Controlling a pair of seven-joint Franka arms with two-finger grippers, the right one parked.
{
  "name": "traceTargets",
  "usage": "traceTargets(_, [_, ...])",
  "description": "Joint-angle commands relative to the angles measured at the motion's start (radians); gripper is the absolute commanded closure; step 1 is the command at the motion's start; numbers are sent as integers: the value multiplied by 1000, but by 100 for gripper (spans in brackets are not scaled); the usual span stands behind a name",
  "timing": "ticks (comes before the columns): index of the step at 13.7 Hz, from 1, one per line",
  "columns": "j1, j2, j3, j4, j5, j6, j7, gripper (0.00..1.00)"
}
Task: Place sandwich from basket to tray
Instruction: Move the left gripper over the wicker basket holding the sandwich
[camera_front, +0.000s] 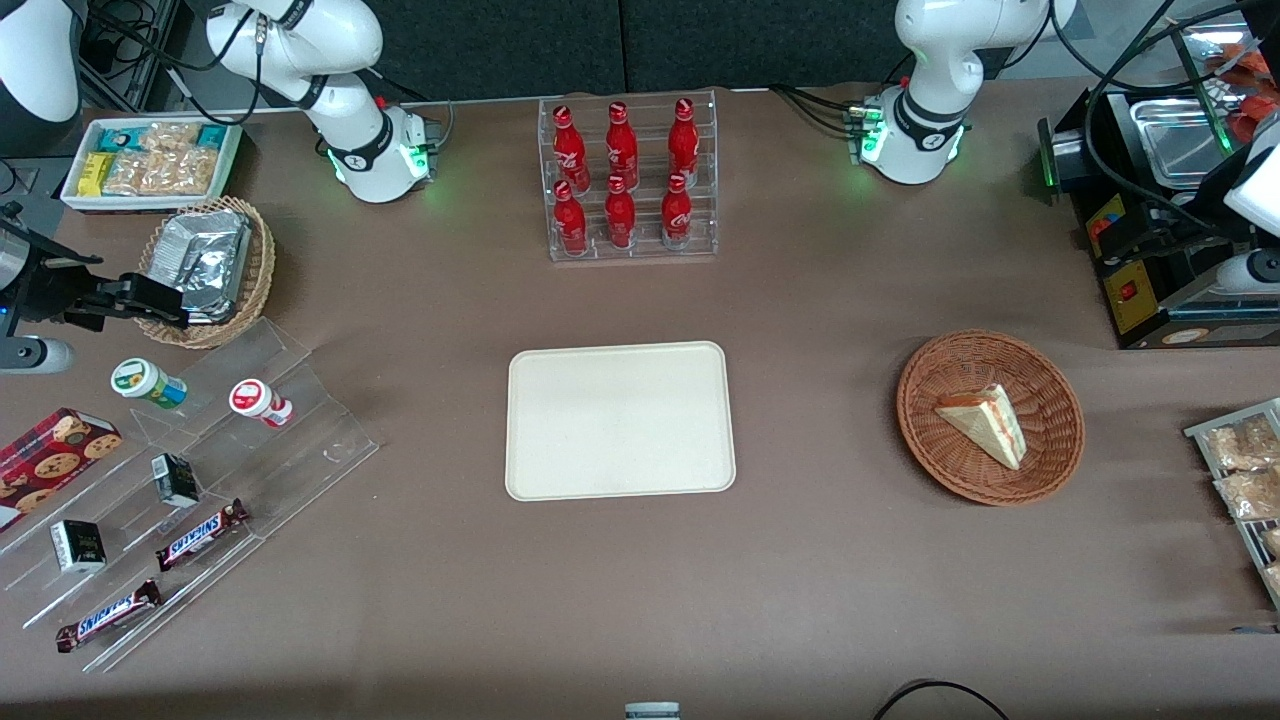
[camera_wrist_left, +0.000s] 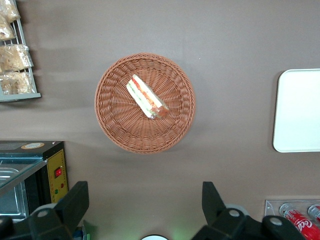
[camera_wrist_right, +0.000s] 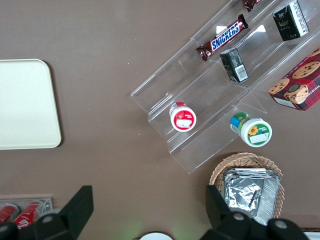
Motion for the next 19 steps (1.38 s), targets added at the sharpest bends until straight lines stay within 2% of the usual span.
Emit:
traceTargets(1, [-7,-7,4,10,4,-8,5,0])
traceTargets(6, [-2,14,25,-1,-6,-22,-63,0])
traceTargets(10, [-7,102,33,-50,6,7,-470,0])
traceTargets(12, [-7,125,34,-142,9,101,-553,0])
traceTargets(15, [-5,140,34,-330,9,356,-665,0])
traceTargets(19, [-11,251,34,-360,9,482,-803,0])
